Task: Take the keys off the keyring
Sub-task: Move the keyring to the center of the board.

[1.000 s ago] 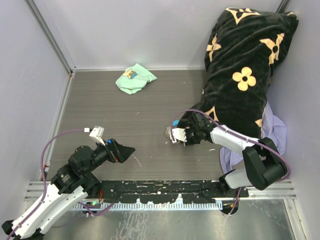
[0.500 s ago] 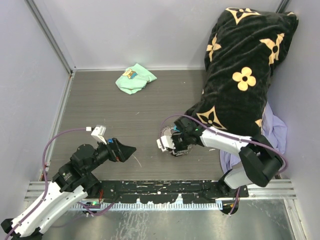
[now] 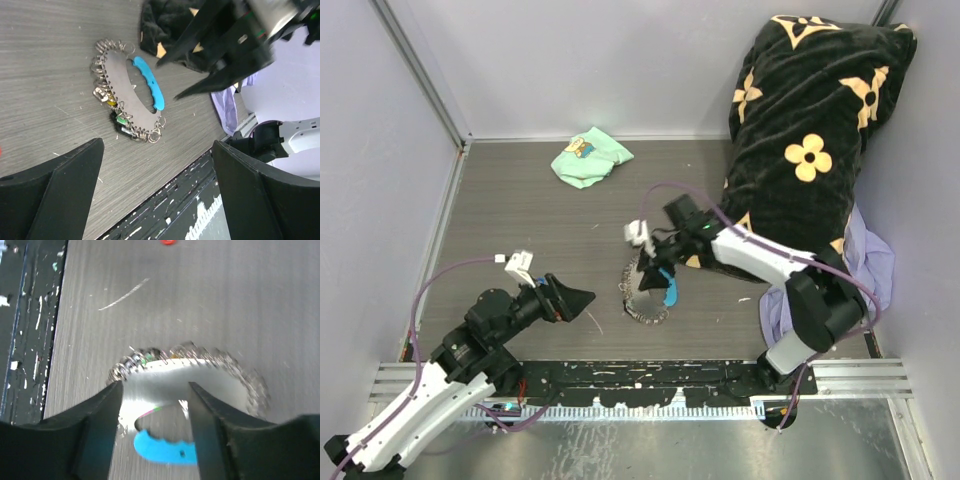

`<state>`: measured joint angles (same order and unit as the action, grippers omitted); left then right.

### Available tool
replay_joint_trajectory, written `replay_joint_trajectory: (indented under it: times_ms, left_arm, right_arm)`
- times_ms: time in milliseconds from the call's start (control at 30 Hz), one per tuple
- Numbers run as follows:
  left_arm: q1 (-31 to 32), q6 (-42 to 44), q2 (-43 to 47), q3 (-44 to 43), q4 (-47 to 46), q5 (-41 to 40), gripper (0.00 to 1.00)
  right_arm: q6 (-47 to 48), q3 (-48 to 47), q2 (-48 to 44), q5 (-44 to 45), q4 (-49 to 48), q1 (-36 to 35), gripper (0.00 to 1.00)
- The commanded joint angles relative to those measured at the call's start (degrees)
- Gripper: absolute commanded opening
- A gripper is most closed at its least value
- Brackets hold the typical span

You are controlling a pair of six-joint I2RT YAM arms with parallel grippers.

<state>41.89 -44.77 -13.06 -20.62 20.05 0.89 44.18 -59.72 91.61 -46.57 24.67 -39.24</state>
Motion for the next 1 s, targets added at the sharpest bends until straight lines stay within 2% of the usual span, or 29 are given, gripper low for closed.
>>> replay_joint_trajectory:
  times_ms: [0, 33, 67, 133, 267, 300, 467, 667, 967]
  left_arm:
    - [-0.08, -3.89, -4.69, 2.09, -10.79, 1.87, 0.9]
    - [-0.07, -3.88, -6.72, 1.88, -11.66, 1.99, 0.89]
    - [-0.02, -3.89, -8.73, 1.15, -12.3, 1.95, 0.88]
    - [-0.01, -3.92, -13.37, -0.16, -13.25, 1.52, 0.81]
    - [-0.04, -5.82, -25.39, -1.88, -15.4, 0.42, 0.67]
    - [-0.05, -6.33, -28.3, -2.1, -16.41, 0.51, 0.66]
    - [0.05, -5.41, -39.95, -2.35, -24.33, 3.2, 0.49]
    - [0.0, -1.52, -47.66, -3.87, -31.49, 6.44, 0.51]
    - [-0.02, 0.68, -58.54, -7.21, -34.63, 9.95, 0.51]
  right_arm:
    - [-9.03, 3.13, -7.33, -11.52, 2.26, 10.16, 0.65]
    - [-8.84, 4.41, -8.35, -10.15, 2.77, 11.26, 0.7]
    - [-8.62, 5.41, -9.3, -8.37, 3.13, 11.9, 0.71]
    - [-8.74, 6.22, -9.73, -5.82, 3.05, 12.93, 0.71]
    - [-11.28, 4.63, -7.16, 0.54, 2.78, 13.8, 0.7]
    - [-11.46, 4.19, -6.13, 1.56, 3.1, 14.09, 0.68]
    - [-11.64, 3.73, -2.12, 0.98, 3.82, 14.36, 0.65]
    - [-10.96, 1.4, 2.68, 0.18, 6.7, 14.3, 0.56]
    - [-11.22, 1.36, 4.18, 0.37, 6.62, 14.37, 0.55]
